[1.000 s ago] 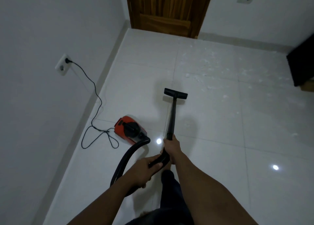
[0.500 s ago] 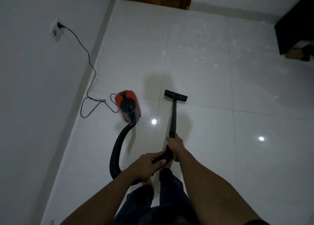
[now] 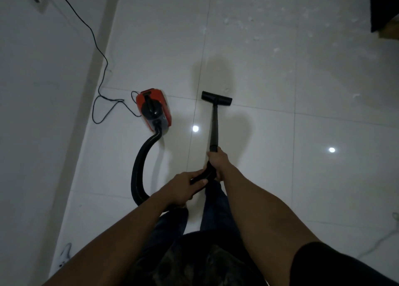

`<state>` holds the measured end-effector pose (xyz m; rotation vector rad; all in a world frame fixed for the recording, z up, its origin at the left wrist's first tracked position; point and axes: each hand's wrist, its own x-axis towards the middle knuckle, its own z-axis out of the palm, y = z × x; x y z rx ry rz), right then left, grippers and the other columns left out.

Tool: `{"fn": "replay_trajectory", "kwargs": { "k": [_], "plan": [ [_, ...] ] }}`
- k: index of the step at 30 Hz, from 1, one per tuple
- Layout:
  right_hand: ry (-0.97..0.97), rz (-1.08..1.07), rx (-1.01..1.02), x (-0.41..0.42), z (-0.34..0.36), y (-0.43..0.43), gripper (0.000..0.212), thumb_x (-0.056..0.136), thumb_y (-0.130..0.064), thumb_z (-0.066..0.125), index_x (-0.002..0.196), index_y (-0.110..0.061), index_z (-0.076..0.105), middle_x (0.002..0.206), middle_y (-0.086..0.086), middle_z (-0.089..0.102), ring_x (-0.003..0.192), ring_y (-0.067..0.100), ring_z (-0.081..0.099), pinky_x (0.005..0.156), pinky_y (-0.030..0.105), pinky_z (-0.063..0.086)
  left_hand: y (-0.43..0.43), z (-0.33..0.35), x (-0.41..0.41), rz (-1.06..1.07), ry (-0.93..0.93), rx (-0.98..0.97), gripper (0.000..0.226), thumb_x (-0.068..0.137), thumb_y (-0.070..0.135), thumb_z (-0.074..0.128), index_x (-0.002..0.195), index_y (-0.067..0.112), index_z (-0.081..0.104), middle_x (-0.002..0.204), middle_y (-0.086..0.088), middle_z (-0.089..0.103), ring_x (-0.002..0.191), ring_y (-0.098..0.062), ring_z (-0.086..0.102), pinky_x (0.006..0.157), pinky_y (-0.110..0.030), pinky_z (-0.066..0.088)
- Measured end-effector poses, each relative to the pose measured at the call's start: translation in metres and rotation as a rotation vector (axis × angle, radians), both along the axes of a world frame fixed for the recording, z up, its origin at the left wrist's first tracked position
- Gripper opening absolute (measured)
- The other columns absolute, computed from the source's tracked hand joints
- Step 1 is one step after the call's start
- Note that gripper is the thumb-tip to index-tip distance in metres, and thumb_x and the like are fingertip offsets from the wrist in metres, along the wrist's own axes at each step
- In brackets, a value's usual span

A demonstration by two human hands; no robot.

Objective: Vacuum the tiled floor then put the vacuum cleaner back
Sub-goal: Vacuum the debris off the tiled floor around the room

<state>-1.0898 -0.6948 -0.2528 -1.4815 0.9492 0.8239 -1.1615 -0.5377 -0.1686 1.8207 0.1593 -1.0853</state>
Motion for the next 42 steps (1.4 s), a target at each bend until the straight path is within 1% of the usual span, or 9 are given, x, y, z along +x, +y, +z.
{"fn": "replay_trajectory", "kwargs": {
  "k": [10,19,23,30,33,35,38,40,42],
  "plan": [
    [0.008,0.062,0.047,0.088,-0.014,-0.069,0.044,0.105,-0.012,0.054,0.148,-0.014,0.045,0.088,0.014,0.057,0.063,0.022,0.054,0.053,0.033,0.055,-0.083,-0.004,0.072,0.122,0.034,0.021,0.049,0.098,0.055,0.053,0.145,0.055,0.041,0.103,-0.012,0.073,0.062,-0.012,0.055,0.058,-0.031,0.051],
    [0.012,0.150,0.043,0.168,-0.013,-0.106,0.047,0.105,-0.010,0.053,0.151,-0.013,0.044,0.099,0.020,0.057,0.066,0.025,0.055,0.048,0.029,0.052,-0.130,0.004,0.140,0.178,-0.038,0.056,0.050,0.102,0.047,0.052,0.150,0.042,0.040,0.072,0.022,0.062,0.054,0.013,0.056,0.052,-0.005,0.040],
    [0.018,0.171,0.054,0.199,-0.011,-0.105,0.046,0.104,-0.010,0.054,0.149,-0.012,0.045,0.099,0.019,0.057,0.065,0.024,0.056,0.048,0.030,0.053,-0.132,0.008,0.168,0.207,-0.020,0.054,0.049,0.103,0.042,0.053,0.151,0.040,0.040,0.052,0.016,0.055,0.042,0.004,0.050,0.047,-0.012,0.039],
    [-0.002,0.214,0.042,0.262,-0.005,-0.095,0.049,0.103,-0.009,0.054,0.151,-0.010,0.043,0.102,0.020,0.058,0.063,0.024,0.058,0.054,0.032,0.055,-0.128,0.004,0.225,0.218,-0.045,0.093,0.051,0.102,0.043,0.053,0.151,0.037,0.041,0.063,0.005,0.060,0.046,-0.003,0.053,0.047,-0.013,0.042],
    [-0.003,0.226,0.041,0.291,-0.005,-0.087,0.045,0.103,-0.010,0.055,0.147,-0.008,0.045,0.101,0.019,0.059,0.064,0.024,0.059,0.059,0.034,0.057,-0.122,-0.003,0.251,0.246,-0.063,0.101,0.053,0.101,0.045,0.053,0.152,0.036,0.041,0.100,-0.011,0.068,0.062,-0.007,0.064,0.048,-0.013,0.044],
    [-0.002,0.240,0.038,0.310,-0.008,-0.080,0.044,0.103,-0.011,0.055,0.145,-0.009,0.046,0.101,0.018,0.059,0.066,0.025,0.059,0.067,0.038,0.057,-0.116,-0.011,0.269,0.218,-0.060,0.119,0.055,0.100,0.048,0.053,0.152,0.036,0.040,0.140,-0.038,0.045,0.109,-0.034,0.067,0.050,-0.012,0.046],
    [-0.024,0.256,0.020,0.341,-0.013,-0.067,0.043,0.103,-0.011,0.055,0.145,-0.010,0.048,0.096,0.015,0.059,0.067,0.025,0.059,0.068,0.039,0.057,-0.103,-0.017,0.300,0.119,-0.042,0.154,0.055,0.101,0.050,0.050,0.151,0.027,0.044,0.145,-0.045,0.033,0.134,-0.060,0.035,0.085,-0.038,0.059],
    [-0.033,0.264,-0.007,0.367,-0.017,-0.055,0.045,0.104,-0.012,0.054,0.148,-0.011,0.046,0.093,0.011,0.059,0.069,0.024,0.059,0.065,0.035,0.056,-0.088,-0.025,0.327,0.096,-0.035,0.175,0.052,0.102,0.051,0.048,0.149,0.029,0.046,0.143,-0.039,0.043,0.134,-0.056,0.040,0.107,-0.059,0.044],
    [-0.042,0.273,-0.017,0.396,-0.020,-0.043,0.049,0.106,-0.014,0.052,0.153,-0.014,0.042,0.092,0.007,0.056,0.070,0.021,0.058,0.050,0.026,0.054,-0.072,-0.031,0.357,0.117,-0.071,0.145,0.047,0.102,0.050,0.048,0.148,0.040,0.044,0.136,-0.024,0.059,0.126,-0.041,0.056,0.106,-0.056,0.046]
  ]
}}
